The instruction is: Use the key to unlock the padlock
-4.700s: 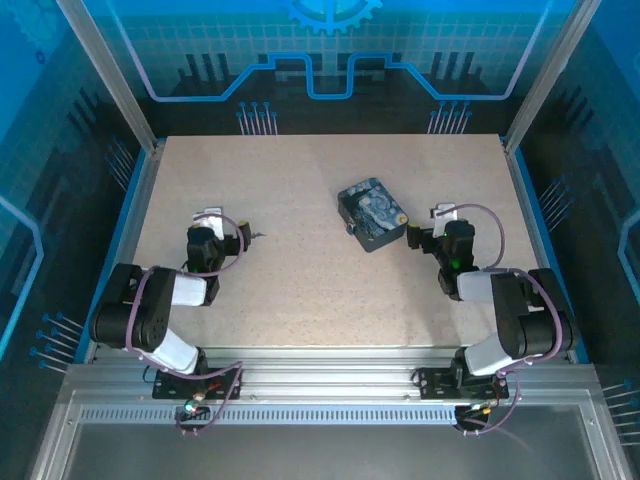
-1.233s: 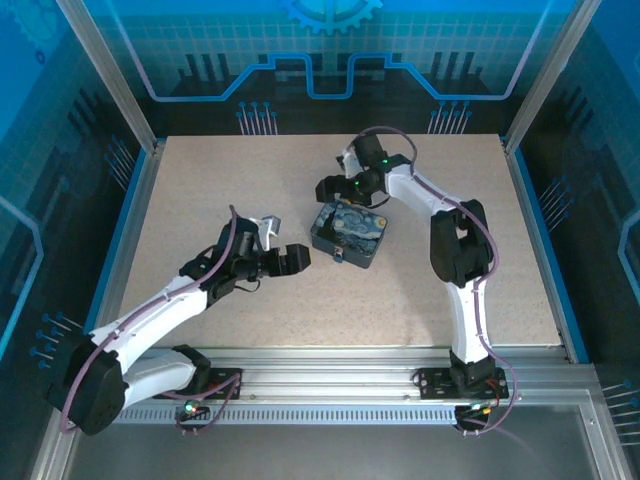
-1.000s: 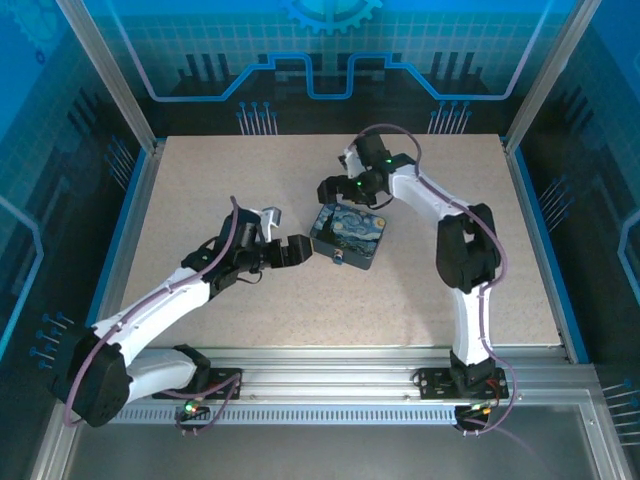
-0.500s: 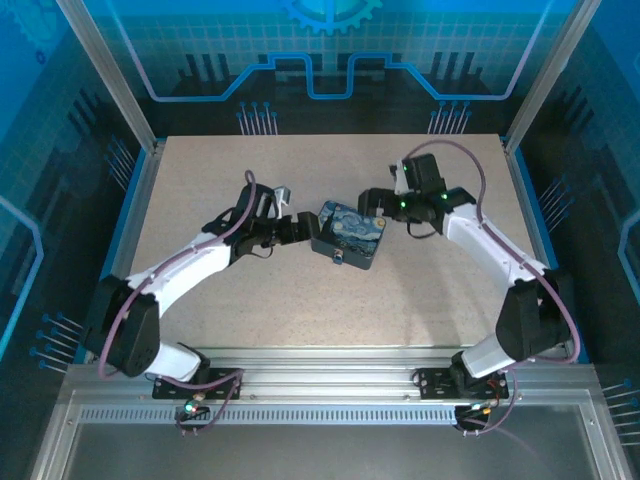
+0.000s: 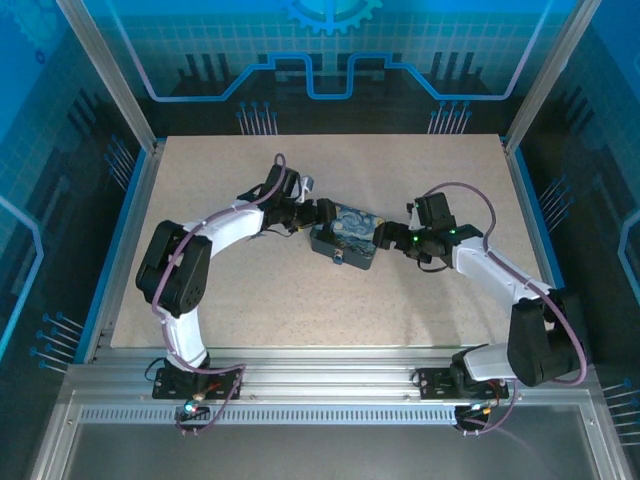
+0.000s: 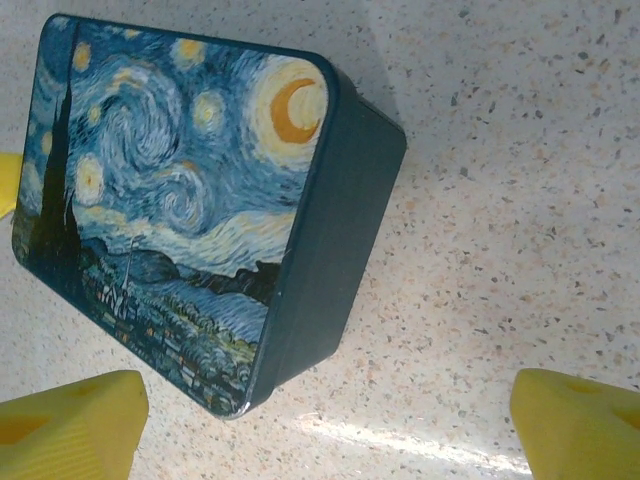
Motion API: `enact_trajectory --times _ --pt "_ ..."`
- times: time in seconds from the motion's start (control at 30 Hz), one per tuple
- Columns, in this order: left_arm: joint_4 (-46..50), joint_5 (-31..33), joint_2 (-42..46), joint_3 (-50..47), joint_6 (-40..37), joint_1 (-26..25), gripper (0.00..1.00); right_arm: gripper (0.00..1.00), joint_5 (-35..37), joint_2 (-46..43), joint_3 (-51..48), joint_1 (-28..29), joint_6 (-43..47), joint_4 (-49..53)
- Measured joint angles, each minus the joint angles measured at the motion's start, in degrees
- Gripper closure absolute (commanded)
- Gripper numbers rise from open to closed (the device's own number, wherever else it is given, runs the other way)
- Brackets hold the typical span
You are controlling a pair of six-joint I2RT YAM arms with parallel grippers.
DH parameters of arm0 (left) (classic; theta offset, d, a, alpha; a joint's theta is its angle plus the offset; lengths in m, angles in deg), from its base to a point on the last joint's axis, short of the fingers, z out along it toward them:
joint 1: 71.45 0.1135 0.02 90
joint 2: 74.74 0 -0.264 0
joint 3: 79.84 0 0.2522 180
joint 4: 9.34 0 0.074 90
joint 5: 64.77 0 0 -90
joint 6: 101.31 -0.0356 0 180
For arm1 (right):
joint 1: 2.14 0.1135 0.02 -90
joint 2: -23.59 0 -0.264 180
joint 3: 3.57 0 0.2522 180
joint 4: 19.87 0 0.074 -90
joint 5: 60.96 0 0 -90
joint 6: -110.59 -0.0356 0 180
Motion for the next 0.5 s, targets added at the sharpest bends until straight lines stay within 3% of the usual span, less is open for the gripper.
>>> enact_trajectory --times 0.3,0.5 --pt "-6.27 -2.14 4.72 -10.12 4.13 -1.60 0.17 0.29 -4.92 10.03 4.11 -0.07 -1.53 -4.04" --pt "-8.61 -2.34 8.26 -14.21 5.55 -1.68 0.18 0.33 -6.54 15.17 8.41 0.74 -1.73 -5.27"
